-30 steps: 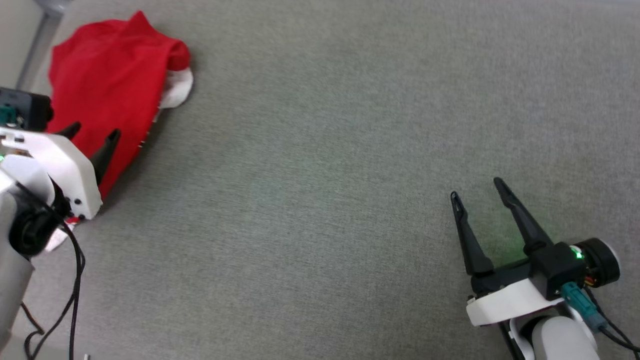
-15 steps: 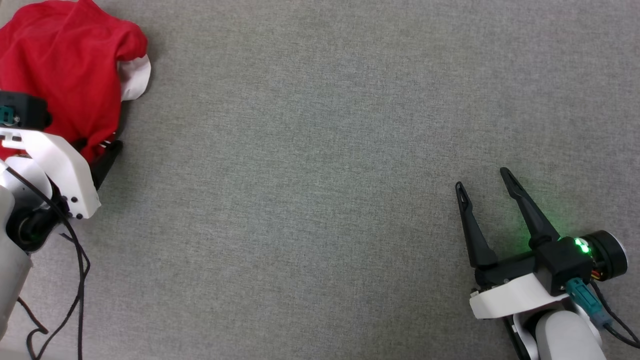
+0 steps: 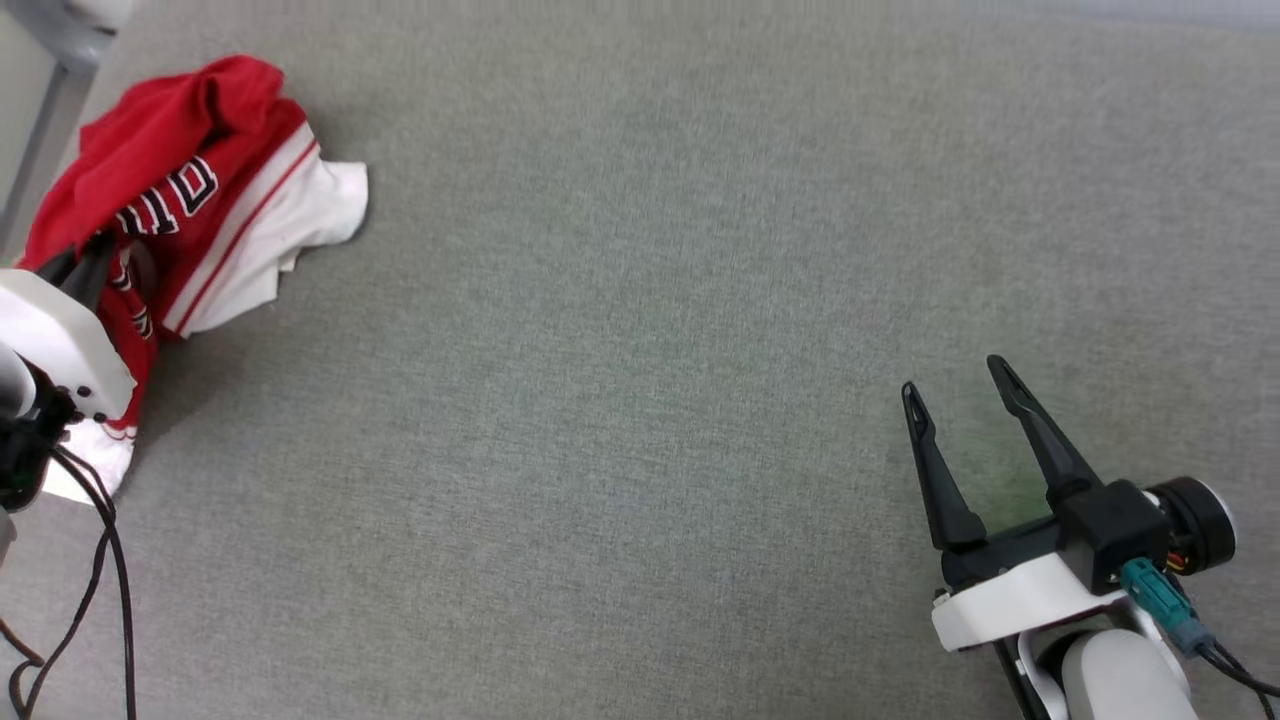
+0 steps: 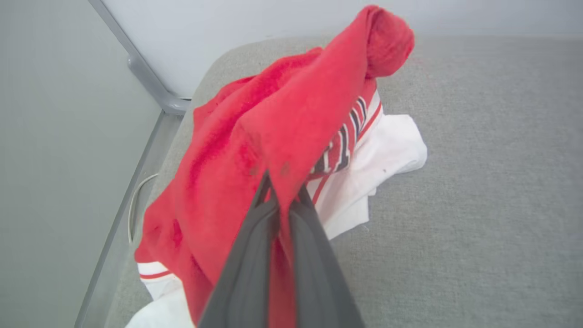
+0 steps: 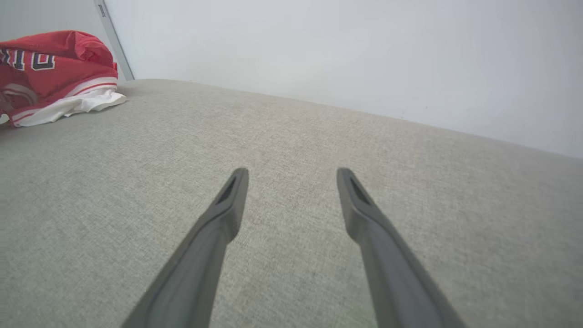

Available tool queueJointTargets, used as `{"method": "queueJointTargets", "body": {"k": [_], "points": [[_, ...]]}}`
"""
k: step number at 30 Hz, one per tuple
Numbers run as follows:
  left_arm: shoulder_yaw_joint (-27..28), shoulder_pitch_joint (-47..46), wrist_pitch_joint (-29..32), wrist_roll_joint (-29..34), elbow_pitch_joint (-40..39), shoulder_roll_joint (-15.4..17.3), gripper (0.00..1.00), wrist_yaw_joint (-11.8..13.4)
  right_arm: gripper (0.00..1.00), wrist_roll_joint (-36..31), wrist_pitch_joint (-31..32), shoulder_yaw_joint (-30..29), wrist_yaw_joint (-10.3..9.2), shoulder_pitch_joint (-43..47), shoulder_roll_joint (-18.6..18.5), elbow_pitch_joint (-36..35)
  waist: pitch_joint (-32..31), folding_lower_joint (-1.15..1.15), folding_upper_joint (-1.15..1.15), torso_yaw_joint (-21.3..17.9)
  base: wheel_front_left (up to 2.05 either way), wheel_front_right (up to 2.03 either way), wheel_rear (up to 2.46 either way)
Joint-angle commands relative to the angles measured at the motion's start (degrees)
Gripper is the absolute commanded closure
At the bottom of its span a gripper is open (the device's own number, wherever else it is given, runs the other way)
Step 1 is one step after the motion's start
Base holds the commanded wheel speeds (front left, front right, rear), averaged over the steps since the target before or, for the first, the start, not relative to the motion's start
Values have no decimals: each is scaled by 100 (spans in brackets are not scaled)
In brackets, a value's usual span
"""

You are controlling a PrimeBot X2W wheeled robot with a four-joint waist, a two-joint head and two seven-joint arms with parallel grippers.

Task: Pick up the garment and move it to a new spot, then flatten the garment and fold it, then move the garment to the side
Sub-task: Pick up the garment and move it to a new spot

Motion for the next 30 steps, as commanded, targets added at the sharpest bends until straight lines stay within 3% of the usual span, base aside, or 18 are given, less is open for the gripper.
{"method": "queueJointTargets", "body": {"k": [1, 10, 23, 30], "points": [[-12, -32, -147, 31, -18, 40, 100, 7, 0, 45, -14, -1, -7, 66, 1, 37, -285, 0, 0, -35, 0, 0, 0], [-203, -128, -851, 421, -522, 258, 100, 74, 0, 362, -14, -164, -7, 225, 2, 206, -1138, 0, 0, -277, 0, 0, 0], [-378, -289, -753, 942, -2540, 187, 100, 847, 0, 533, -14, -601, -7, 250, 5, 199, -1611, 0, 0, -929, 0, 0, 0], [-414, -739, -747, 1235, -3346, -215, 100, 1225, 0, 619, -14, -614, -7, 136, 4, 138, -1463, 0, 0, -1442, 0, 0, 0]]}}
